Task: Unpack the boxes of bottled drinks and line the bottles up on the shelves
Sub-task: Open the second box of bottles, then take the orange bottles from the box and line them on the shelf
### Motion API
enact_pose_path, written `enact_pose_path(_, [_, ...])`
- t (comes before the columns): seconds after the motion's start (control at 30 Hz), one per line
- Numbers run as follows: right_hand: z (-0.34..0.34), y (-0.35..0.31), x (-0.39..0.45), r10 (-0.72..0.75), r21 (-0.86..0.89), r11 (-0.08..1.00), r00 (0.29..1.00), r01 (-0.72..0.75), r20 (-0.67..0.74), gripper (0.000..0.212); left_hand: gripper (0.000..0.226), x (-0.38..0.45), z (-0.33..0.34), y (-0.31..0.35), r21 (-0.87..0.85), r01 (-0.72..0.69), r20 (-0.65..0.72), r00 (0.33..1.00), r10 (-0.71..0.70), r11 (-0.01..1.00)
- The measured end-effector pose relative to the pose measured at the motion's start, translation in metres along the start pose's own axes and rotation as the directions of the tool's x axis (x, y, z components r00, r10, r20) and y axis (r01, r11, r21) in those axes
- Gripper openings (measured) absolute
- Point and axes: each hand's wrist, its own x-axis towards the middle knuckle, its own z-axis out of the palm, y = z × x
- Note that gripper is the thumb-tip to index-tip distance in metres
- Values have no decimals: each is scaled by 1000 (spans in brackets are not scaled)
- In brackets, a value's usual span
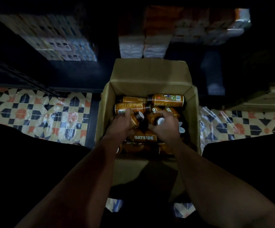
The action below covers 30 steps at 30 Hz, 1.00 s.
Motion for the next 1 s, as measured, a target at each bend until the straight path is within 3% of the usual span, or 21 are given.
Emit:
enact_pose_path(0.23, [-14, -18, -12, -23, 168, 985, 993, 42, -116, 56, 93, 2, -9, 7, -374, 58, -132, 985, -115, 926])
enact_pose_path(0.43, [-22, -36, -14, -70, 294, 945, 966, 145, -251, 47, 82, -9, -17, 41, -696, 24, -208, 950, -234, 718])
enact_pose_path(0.63, [-43, -58, -18, -51, 367, 917, 957, 159, -286, 30, 68, -23, -34, 67, -763, -34, -254, 934, -252, 646])
enact_pose_path(0.8, [-56, -71, -33, -64, 355, 916, 941, 188, -333, 51, 63, -37, -51, 81, -773, -136, -315, 930, -190, 620])
enact_pose_path(0.87, [-59, -73, -39, -56, 343, 926, 954, 160, -293, 63, 61, -42, -60, 86, -763, -161, -325, 932, -157, 626])
enact_pose_path(1.0, [-70, -82, -50, -142, 320, 924, 965, 209, -223, 65, 69, -49, -82, 92, -729, -229, -346, 936, -59, 645])
